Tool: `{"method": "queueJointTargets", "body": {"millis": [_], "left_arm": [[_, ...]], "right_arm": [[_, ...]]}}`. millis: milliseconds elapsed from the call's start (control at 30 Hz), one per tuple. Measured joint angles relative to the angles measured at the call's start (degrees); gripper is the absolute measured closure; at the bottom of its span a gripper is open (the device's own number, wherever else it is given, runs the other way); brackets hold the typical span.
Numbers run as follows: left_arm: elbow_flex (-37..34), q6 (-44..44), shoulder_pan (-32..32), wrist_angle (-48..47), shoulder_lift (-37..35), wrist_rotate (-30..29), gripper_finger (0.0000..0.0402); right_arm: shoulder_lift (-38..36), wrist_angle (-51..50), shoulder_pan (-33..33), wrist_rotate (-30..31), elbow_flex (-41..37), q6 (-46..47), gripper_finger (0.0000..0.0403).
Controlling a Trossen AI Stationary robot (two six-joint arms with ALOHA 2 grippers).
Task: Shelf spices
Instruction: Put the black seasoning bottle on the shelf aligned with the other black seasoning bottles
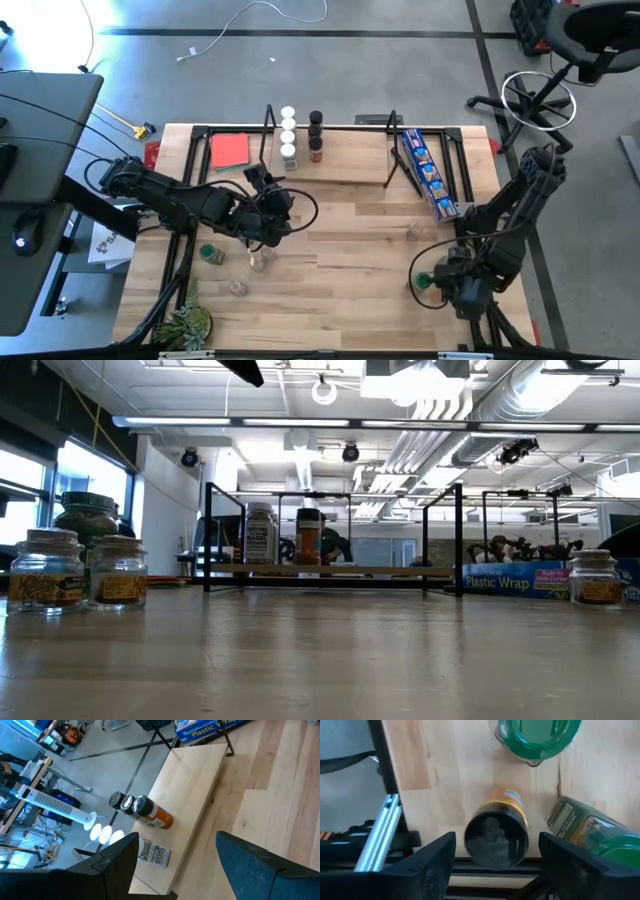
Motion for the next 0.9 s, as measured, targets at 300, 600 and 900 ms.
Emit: {"method": "queueJointTargets", "body": {"millis": [300,600,900], "left_arm": [[0.0,-0.5,0.0,0.0,0.0,0.0,0.0140],[0.0,-1.0,-0.1,-0.1,0.0,-0.1,0.0140],[0.0,-1.0,-0.1,0.0,0.0,-0.1,0.0140]], "right_arm": [[2.0,1.3,0.2,1.5,-0.9,-1.9,0.0123],[8.5,2.5,0.1,-2.0,-0.9,-4.1,0.0140],[8.6,-8.3,-7.2,-8.8,8.9,-2.2,0.0212]]}}
